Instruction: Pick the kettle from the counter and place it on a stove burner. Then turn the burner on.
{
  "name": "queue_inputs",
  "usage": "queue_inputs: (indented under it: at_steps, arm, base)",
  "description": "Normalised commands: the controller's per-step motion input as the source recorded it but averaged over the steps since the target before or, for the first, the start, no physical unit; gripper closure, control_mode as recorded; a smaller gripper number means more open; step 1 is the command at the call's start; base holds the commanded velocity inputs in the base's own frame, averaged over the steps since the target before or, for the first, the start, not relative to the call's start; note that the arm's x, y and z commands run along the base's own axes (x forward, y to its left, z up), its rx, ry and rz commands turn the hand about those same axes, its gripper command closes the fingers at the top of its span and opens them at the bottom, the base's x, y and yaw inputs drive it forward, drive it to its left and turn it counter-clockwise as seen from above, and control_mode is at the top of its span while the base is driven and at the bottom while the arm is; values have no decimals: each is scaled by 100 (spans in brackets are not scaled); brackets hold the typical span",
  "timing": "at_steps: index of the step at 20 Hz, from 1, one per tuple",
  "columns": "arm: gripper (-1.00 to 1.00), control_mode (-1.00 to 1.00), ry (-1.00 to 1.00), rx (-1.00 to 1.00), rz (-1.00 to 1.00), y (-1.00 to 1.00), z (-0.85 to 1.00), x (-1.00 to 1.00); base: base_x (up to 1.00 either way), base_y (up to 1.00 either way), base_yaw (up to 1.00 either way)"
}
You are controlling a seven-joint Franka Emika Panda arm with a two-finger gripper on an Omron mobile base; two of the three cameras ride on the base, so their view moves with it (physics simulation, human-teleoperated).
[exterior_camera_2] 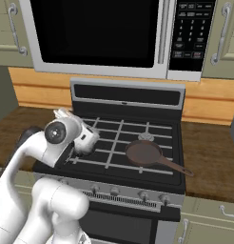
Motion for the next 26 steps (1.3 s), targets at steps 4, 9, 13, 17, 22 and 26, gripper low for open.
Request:
queue_inputs:
  at_steps: [4, 9, 13, 17, 22, 26]
  arm:
    - [-100, -100, 55, -24, 0, -3, 60, -99]
    - [-100, -100, 57, -28, 0, 10, 21, -93]
    - [-100, -100, 1, -21, 0, 53, -47, -88]
    - [-100, -100, -21, -7, 0, 77, -63, -85]
    - [-100, -100, -24, 0, 0, 73, -64, -47]
    - [-100, -100, -19, 0, 0, 66, -61, -7]
  base:
    - [0, 0, 0]
    - [0, 0, 0]
    - [0, 0, 0]
    - [0, 0, 0]
    - [0, 0, 0]
    - [0, 0, 0]
